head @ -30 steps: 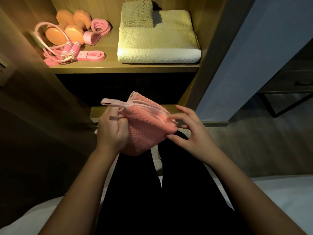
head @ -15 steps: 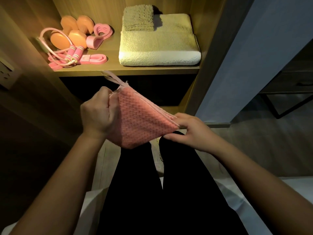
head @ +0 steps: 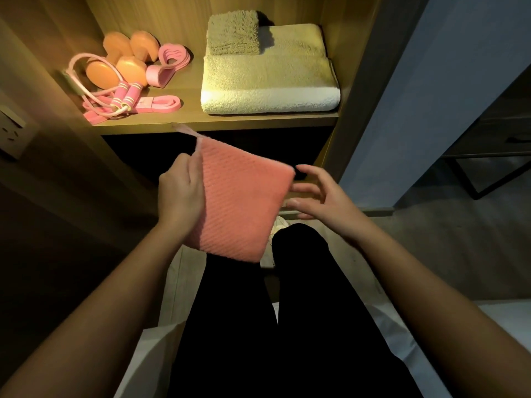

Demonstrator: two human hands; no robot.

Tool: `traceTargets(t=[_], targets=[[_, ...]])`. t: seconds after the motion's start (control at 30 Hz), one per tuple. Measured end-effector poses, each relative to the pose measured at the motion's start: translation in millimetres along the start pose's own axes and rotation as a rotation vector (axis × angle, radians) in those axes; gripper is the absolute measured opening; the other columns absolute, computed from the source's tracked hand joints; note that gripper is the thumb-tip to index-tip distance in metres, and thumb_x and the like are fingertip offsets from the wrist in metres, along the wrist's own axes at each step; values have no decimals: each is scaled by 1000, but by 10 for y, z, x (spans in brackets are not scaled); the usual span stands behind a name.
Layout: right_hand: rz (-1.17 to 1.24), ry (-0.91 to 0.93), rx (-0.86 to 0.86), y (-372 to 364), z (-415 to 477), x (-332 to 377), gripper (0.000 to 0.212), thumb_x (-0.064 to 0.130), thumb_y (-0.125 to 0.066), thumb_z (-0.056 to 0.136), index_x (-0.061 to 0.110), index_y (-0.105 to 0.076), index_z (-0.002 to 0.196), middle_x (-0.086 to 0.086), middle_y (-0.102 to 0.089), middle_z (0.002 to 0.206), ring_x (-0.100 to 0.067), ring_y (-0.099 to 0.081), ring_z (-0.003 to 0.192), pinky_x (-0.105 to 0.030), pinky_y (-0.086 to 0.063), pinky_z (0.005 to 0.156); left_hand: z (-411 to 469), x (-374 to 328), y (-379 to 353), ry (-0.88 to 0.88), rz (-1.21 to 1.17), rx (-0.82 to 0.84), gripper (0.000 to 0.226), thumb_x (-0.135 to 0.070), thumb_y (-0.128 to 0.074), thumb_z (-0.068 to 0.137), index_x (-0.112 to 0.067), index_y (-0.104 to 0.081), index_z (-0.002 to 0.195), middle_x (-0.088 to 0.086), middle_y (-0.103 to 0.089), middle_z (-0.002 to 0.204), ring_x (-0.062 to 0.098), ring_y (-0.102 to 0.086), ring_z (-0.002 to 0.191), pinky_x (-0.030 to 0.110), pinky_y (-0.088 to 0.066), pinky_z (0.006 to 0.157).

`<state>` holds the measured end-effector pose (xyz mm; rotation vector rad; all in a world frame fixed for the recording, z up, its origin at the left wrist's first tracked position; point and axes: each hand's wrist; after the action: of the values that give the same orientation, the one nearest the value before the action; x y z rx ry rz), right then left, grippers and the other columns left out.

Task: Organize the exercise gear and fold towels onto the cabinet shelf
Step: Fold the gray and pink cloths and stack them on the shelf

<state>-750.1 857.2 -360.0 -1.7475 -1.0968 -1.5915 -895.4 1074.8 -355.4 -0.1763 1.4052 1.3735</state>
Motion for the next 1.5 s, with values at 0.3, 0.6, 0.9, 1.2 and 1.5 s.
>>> traceTargets(t=[0.3,0.6,0.9,1.2,1.5], targets=[[786,-412,-263,-643,-240,-389,22,16,-60,93,2,-66,108,-13,-74,95,-18,-73,82,-27,-59,65,156,70,-112,639,-296,-50,55,-57,-22,101,-18,-58,114,6,-60,111,25,-58,106,43,-46,95],[1395,-337,-238,-931,-164,141,54,41,-49,96,0,-49,131,-22,-57,131,-34,-54,123,-44,-41,108,89,-108,-198,732,-598,-169,47,-58,-28,99,-26,-60,86,2,-62,92,20,-65,91,29,-46,70],[1581,-37,-67,-1064,1,356,66,38,-61,83,7,-47,140,-19,-54,138,-34,-48,129,-47,-38,108,41,-191,-310,750,-704,-157,50,-55,-29,100,-19,-61,111,3,-66,102,20,-66,92,32,-56,76],[1558,44,-150,-914,116,475,72,42,-60,78,3,-48,138,-19,-51,139,-33,-44,132,-45,-34,110,133,-101,-235,862,-743,-246,43,-49,-35,102,-17,-62,95,6,-69,100,22,-71,87,31,-58,72],[1229,57,-223,-996,-17,260,54,33,-55,86,11,-49,135,-7,-63,119,-22,-58,113,-35,-50,90,109,-36,-322,901,-698,-183,42,-49,-35,102,-19,-61,87,5,-68,99,21,-68,89,33,-55,77]])
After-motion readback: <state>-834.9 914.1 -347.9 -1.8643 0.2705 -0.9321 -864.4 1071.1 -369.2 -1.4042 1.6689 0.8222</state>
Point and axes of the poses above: each hand's wrist, its own z-axis towards the middle knuckle, its own y-axis out of the back of the hand, x = y × z
